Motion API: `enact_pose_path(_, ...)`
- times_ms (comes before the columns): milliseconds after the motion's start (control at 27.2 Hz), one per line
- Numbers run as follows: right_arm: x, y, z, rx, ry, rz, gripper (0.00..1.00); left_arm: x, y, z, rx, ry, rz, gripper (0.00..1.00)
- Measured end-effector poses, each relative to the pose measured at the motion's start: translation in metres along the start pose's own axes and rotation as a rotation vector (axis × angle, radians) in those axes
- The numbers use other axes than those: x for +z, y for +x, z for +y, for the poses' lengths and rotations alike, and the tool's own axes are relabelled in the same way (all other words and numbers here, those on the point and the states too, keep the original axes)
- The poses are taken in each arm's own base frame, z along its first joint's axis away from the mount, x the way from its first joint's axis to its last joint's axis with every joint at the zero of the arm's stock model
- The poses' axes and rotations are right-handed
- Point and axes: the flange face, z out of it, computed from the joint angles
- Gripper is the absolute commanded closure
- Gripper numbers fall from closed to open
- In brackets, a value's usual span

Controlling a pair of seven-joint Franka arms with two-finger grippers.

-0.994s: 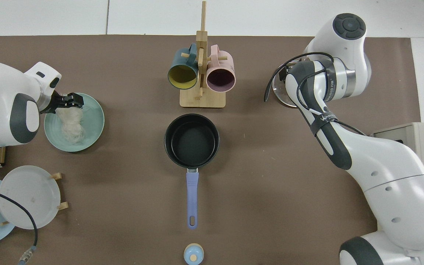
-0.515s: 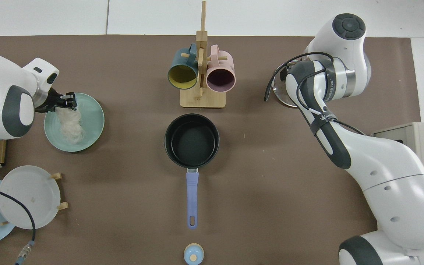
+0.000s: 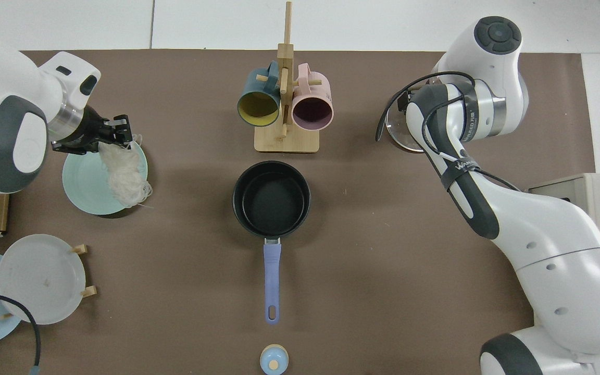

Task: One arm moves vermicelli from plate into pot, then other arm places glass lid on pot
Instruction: 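Lift the vermicelli with the left gripper and carry it over the saucepan, then release the vermicelli into the saucepan while the right gripper lifts the lid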

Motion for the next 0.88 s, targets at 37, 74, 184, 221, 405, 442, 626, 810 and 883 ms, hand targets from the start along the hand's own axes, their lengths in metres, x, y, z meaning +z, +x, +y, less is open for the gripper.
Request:
enact_pose_path(37, 0.000, 0.000, 0.000, 0.000, 0.000, 0.001, 0.05, -0.004, -0.008, 0.014, -0.010, -0.004, -0.006, 1.00)
enact_pose_path(74, -0.001, 0.000, 0.000, 0.000, 0.000, 0.002, 0.16, -0.007, -0.015, 0.028, -0.020, -0.009, -0.009, 1.00)
enact_pose_path(184, -0.002, 0.000, 0.000, 0.000, 0.000, 0.004, 0.74, -0.010, -0.038, 0.074, -0.045, -0.029, -0.017, 1.00)
enact_pose_path(221, -0.002, 0.001, 0.000, 0.000, 0.000, 0.004, 0.88, -0.010, -0.045, 0.088, -0.045, -0.035, -0.021, 1.00)
enact_pose_path(405, -0.005, 0.001, -0.001, -0.001, 0.001, 0.008, 1.00, 0.001, -0.077, 0.145, -0.015, -0.076, -0.013, 1.00)
enact_pose_path(442, -0.005, 0.001, -0.001, -0.001, 0.001, 0.008, 1.00, 0.004, -0.082, 0.155, -0.012, -0.090, -0.003, 1.00)
enact_pose_path(626, -0.005, 0.001, -0.001, -0.002, 0.001, 0.007, 1.00, 0.021, -0.102, 0.186, -0.017, -0.137, 0.016, 1.00)
enact_pose_path(810, -0.005, 0.001, -0.001, -0.002, 0.001, 0.007, 1.00, 0.047, -0.111, 0.199, -0.021, -0.179, 0.043, 1.00)
enact_pose_path(883, -0.005, 0.001, -0.001, -0.002, 0.001, 0.007, 1.00, 0.058, -0.112, 0.203, -0.026, -0.186, 0.038, 1.00)
